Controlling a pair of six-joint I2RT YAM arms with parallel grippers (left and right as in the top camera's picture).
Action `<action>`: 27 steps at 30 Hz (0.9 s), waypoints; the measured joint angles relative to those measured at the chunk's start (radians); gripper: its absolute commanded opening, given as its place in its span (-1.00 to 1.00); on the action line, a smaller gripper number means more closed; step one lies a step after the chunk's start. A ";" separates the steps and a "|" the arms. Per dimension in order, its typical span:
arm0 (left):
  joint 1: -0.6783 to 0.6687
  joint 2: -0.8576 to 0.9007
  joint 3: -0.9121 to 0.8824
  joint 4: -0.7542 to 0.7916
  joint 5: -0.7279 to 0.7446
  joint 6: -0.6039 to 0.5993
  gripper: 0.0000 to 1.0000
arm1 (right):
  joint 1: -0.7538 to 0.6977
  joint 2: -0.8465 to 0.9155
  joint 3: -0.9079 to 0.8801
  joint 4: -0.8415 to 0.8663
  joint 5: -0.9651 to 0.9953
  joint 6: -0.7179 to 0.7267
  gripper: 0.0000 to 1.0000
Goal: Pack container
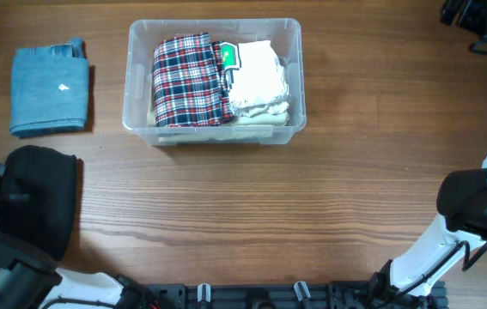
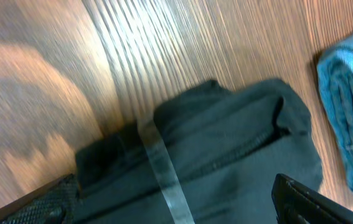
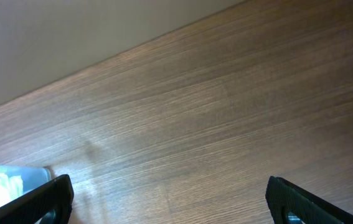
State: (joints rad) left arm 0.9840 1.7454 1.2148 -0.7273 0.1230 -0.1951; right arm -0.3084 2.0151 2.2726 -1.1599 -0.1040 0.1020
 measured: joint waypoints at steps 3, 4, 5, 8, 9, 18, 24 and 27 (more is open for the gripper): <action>0.000 0.008 0.000 0.042 -0.032 0.052 0.99 | 0.000 0.000 0.000 0.000 0.000 0.000 0.99; 0.000 0.016 0.000 0.050 -0.036 0.071 1.00 | 0.000 0.000 0.000 0.000 0.000 0.000 0.99; 0.000 0.030 0.001 0.056 -0.036 0.093 0.99 | 0.000 0.000 0.000 0.000 0.000 0.000 1.00; 0.000 0.109 0.003 0.062 0.006 0.176 0.99 | 0.000 0.000 0.000 0.000 0.000 0.000 1.00; 0.000 0.137 0.003 0.066 0.032 0.201 0.99 | 0.000 0.000 0.000 0.000 0.000 0.000 1.00; 0.006 0.154 0.003 0.081 0.237 0.332 0.99 | 0.000 0.000 0.000 0.000 0.000 0.000 0.99; 0.006 0.155 0.003 0.050 0.383 0.361 0.17 | 0.000 0.000 0.000 0.000 0.000 0.000 1.00; 0.006 0.155 0.003 0.031 0.411 0.325 -0.12 | 0.000 0.000 0.000 0.000 0.000 0.000 0.99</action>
State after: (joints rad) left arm 0.9897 1.9003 1.2179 -0.6964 0.5339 0.1295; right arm -0.3084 2.0151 2.2726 -1.1603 -0.1040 0.1020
